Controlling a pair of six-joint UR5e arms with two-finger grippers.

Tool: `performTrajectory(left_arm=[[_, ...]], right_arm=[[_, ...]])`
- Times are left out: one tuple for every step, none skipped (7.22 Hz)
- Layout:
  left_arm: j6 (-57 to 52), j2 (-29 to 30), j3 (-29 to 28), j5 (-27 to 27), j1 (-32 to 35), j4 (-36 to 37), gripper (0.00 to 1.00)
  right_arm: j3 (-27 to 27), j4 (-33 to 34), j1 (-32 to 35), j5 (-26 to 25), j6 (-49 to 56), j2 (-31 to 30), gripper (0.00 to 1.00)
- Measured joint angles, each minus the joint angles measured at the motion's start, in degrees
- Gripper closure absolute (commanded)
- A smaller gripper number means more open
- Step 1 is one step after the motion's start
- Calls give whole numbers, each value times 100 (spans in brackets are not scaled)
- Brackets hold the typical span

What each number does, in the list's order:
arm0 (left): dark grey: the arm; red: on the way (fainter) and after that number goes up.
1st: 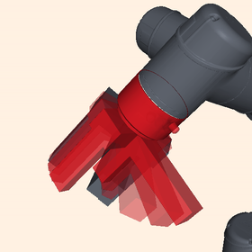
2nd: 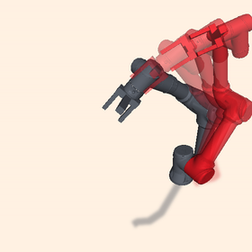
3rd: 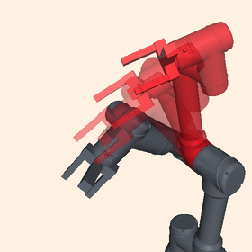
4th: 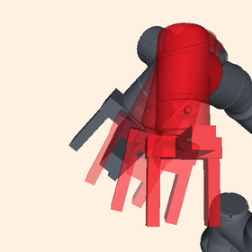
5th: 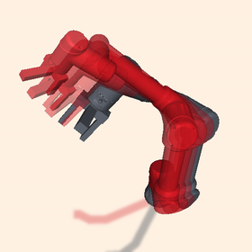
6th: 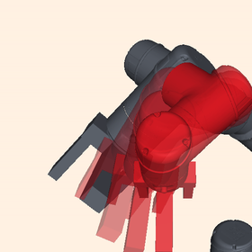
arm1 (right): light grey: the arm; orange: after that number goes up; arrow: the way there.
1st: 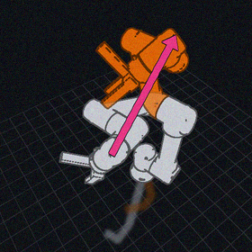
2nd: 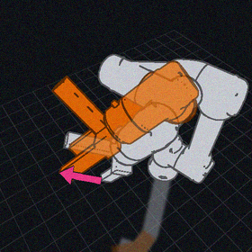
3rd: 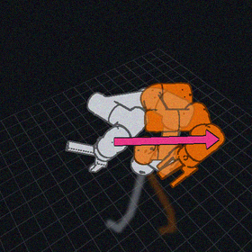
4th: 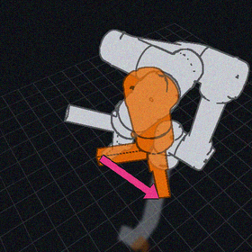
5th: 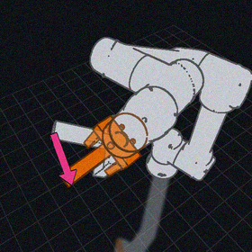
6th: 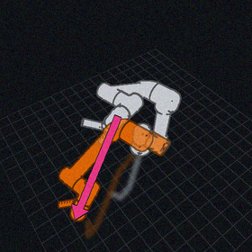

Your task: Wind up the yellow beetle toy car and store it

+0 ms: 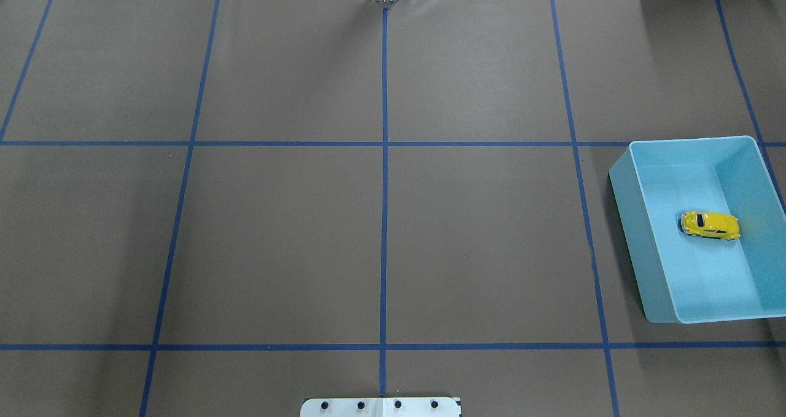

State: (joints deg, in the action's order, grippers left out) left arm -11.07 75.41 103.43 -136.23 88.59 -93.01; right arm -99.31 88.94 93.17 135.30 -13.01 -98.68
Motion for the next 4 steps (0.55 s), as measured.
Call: performTrajectory(left_arm=[[0, 0, -2, 0, 0, 2, 0], [0, 0, -2, 0, 0, 2, 0], [0, 0, -3, 1, 0, 1, 0], [0, 0, -2, 3, 0, -1, 0]], right_arm=[[-71, 2, -2, 2, 13, -47, 0], [-99, 6, -3, 6, 48, -69, 0], [-121, 8, -3, 10, 120, -83, 0], [-161, 7, -2, 13, 184, -111, 0]])
